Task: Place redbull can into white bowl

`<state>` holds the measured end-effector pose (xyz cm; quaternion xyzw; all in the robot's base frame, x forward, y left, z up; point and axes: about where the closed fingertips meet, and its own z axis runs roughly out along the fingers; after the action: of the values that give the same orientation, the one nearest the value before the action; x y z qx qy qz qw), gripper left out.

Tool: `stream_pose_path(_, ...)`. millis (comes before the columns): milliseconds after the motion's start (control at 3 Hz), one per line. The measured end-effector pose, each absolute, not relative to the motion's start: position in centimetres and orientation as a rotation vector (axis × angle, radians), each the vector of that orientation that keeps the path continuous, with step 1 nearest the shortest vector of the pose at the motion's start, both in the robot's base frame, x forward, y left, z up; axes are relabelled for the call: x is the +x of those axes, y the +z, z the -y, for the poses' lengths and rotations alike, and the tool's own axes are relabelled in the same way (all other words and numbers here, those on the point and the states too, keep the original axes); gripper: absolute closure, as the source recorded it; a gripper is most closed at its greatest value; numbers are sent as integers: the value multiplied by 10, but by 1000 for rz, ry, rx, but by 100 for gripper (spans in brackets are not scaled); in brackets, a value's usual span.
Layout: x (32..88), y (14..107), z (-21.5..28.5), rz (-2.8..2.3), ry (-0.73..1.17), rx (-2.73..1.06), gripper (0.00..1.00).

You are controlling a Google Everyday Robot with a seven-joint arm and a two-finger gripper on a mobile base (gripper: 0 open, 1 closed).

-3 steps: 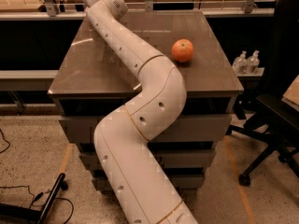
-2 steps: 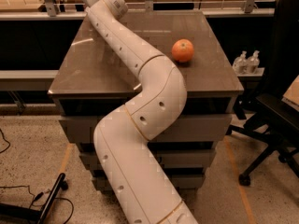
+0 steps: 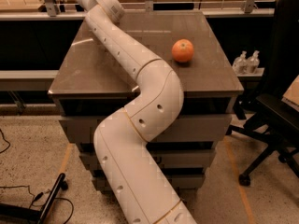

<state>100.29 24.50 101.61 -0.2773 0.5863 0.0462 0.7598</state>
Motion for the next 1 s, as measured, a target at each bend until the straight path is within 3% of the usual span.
stream_pose_path(1000,1003,1004,-260,-1258,71,-652,100)
